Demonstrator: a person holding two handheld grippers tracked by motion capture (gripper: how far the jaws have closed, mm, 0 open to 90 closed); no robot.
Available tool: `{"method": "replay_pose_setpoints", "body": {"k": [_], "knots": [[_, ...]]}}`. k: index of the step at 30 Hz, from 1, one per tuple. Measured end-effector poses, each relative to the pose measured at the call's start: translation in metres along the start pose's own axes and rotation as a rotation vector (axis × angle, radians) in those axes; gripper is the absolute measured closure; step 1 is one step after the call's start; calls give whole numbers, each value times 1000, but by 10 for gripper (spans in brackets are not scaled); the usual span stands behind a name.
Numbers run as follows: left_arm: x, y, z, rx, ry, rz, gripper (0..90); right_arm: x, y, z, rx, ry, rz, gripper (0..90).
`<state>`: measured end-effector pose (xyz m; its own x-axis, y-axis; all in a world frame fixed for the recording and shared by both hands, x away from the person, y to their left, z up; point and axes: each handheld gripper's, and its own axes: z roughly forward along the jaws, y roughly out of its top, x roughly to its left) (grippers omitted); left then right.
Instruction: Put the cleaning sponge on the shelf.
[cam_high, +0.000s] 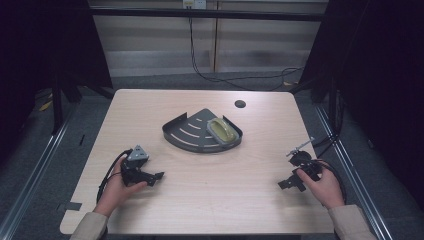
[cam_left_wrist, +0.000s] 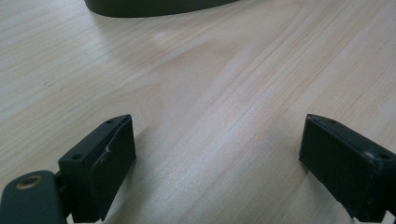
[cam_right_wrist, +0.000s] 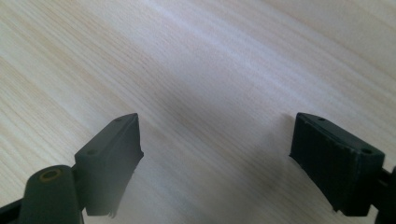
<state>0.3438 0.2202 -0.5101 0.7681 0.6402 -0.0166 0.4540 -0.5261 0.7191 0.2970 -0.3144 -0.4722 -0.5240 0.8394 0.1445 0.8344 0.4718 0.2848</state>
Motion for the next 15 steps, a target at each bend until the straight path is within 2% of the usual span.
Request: {"method": "replay_pose_setpoints", "body": {"k": [6,11,15], "knots": [[0,0,0,0,0,0,101,0,-9,2,-17,-3,2,158],[0,0,0,0,0,0,101,-1,-17,2,-57,-17,-11,153],[0,0,0,0,0,0,101,2,-26,3,-105,-50,-47,141]]}}
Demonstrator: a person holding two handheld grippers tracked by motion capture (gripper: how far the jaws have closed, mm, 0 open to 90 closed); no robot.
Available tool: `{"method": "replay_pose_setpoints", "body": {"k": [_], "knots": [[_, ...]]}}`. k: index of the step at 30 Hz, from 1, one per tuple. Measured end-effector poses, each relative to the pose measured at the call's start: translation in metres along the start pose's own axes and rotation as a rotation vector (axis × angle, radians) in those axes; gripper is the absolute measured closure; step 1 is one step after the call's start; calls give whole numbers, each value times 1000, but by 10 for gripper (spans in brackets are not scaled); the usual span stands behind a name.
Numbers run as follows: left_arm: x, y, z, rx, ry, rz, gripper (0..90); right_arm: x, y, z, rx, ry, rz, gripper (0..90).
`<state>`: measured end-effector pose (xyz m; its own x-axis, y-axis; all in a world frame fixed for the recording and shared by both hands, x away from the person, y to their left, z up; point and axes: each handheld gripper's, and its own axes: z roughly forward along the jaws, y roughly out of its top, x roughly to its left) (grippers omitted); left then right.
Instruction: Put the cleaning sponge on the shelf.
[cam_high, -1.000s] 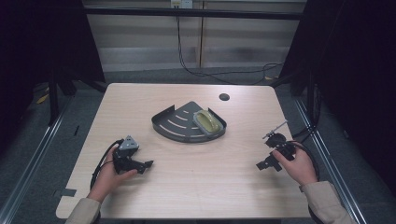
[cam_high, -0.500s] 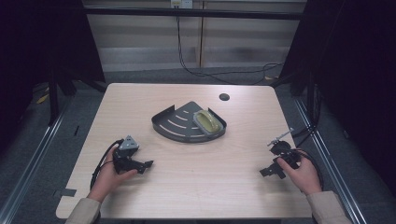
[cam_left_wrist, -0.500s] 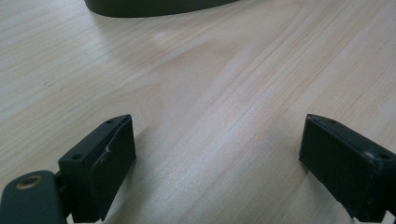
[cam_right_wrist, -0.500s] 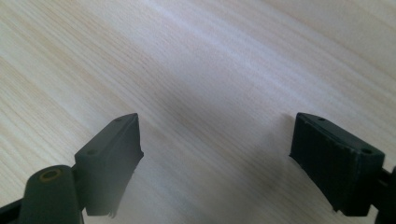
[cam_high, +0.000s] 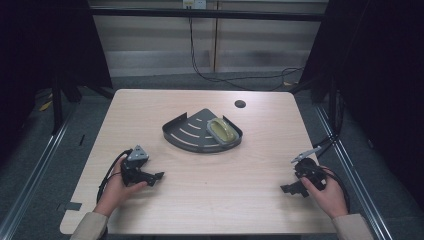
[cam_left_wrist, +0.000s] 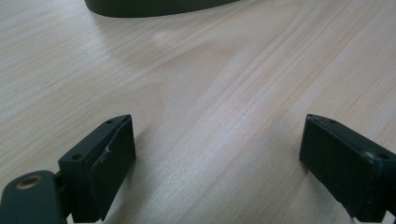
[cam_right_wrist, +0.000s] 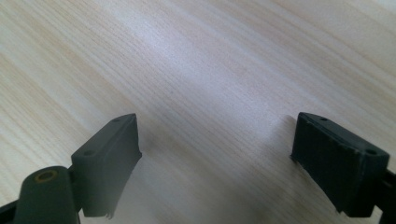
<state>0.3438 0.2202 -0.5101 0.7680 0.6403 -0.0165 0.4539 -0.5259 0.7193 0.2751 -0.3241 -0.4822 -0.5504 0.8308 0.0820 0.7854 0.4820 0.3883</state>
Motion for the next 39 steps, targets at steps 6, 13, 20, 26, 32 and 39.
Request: {"method": "replay_pose_setpoints", "body": {"k": [6,13,20,26,32,39], "knots": [[0,0,0,1,0,1,101,5,-12,3,-90,-39,-26,128],[0,0,0,1,0,1,101,3,-20,5,-178,-47,-20,116],[0,0,0,1,0,0,101,2,-28,10,-290,-54,-16,112],[0,0,0,1,0,1,101,0,-34,16,-387,-49,-21,111],[0,0,0,1,-1,1,101,0,-35,17,-393,-52,-24,110],[0,0,0,1,0,1,101,0,-34,17,-393,-50,-22,109]]}}
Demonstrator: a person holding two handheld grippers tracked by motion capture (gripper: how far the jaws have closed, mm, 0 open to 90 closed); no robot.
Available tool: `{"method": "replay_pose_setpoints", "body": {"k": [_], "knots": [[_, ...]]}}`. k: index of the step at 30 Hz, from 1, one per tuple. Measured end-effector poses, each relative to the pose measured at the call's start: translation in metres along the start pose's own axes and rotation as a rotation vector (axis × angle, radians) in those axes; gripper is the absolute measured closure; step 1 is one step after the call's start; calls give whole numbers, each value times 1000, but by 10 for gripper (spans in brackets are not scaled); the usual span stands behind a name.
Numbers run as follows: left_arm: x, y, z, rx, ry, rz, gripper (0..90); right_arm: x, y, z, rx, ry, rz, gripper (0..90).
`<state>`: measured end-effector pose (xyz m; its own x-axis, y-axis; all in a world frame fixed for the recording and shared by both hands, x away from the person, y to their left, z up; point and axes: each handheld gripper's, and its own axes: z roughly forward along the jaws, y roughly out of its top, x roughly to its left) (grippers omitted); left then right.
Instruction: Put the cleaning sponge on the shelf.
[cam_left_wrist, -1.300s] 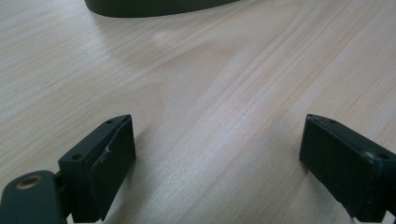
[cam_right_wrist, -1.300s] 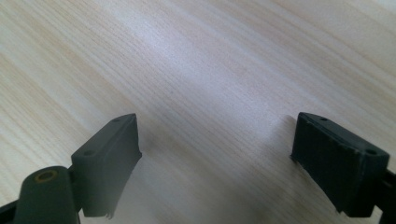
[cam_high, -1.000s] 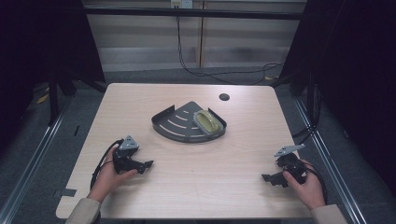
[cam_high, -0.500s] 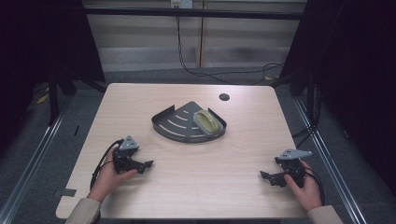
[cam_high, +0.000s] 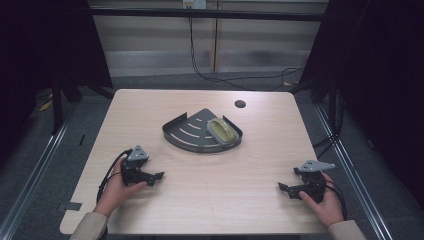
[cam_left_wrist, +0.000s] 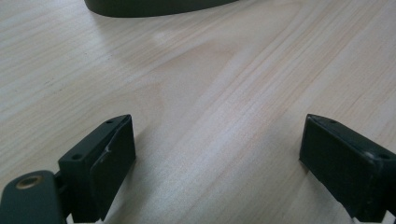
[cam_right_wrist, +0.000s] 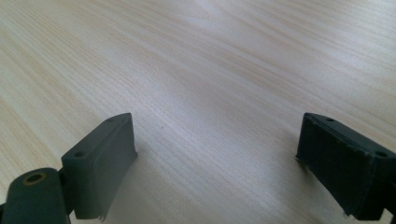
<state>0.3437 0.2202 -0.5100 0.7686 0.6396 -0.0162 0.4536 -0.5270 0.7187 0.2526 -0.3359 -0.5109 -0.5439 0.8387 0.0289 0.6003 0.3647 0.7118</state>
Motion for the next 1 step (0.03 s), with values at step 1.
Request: {"method": "replay_pose_setpoints", "body": {"k": [1], "knots": [[0,0,0,0,0,0,101,0,0,0,-1,0,-2,109]]}}
